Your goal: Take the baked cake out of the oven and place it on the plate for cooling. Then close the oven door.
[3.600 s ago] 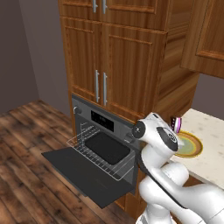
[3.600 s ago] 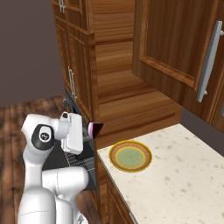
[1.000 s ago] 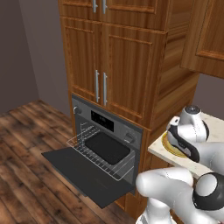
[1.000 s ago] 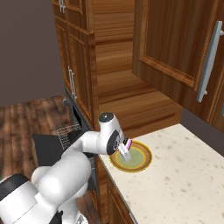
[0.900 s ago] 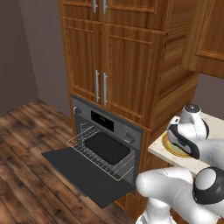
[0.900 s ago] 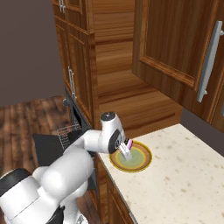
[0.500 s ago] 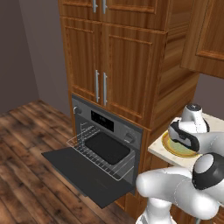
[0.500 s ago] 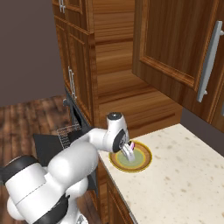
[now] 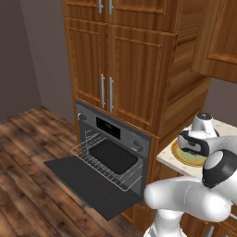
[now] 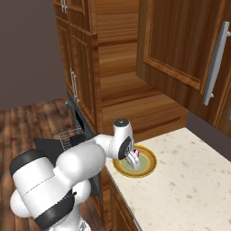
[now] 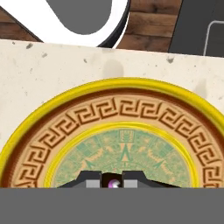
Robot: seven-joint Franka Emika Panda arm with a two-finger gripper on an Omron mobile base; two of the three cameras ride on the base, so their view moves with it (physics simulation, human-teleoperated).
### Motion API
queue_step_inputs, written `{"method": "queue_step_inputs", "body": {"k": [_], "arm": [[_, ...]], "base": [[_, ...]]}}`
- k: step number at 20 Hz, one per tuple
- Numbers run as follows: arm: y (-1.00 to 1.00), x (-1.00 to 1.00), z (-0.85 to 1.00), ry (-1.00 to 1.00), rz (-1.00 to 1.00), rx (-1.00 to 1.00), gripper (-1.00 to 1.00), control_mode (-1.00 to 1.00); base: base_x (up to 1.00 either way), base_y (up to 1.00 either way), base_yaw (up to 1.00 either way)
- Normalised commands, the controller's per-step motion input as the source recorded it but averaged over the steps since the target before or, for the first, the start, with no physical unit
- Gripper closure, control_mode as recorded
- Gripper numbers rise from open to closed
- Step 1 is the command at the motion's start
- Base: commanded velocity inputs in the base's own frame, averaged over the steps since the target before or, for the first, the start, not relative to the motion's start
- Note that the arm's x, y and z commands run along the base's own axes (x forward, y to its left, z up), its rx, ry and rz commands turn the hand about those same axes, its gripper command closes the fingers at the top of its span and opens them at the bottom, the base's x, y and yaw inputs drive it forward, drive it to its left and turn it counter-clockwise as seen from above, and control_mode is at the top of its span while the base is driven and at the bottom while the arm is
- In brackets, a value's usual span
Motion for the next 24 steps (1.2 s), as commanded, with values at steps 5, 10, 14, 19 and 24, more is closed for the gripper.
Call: {"method": "queue_step_inputs", "body": {"k": [5,10,14,19,24], "arm": [[-0.05,0.0,-0.07,0.0,0.01,0.01,-1.0,-1.0],[-0.03,0.02,-0.03,0.0,0.0,0.0,-1.0,-1.0],[0.0,-0.02,0.15,0.0,0.0,0.0,-1.0,-1.0],[0.04,-0.39,0.77,-0.02,0.0,0.0,-1.0,-1.0],[0.05,-0.76,0.93,-0.02,0.0,0.0,-1.0,-1.0]], "base": [[0.0,0.0,0.0],[0.0,0.0,0.0],[0.0,0.0,0.0],[0.0,0.0,0.0],[0.0,0.0,0.0]]}}
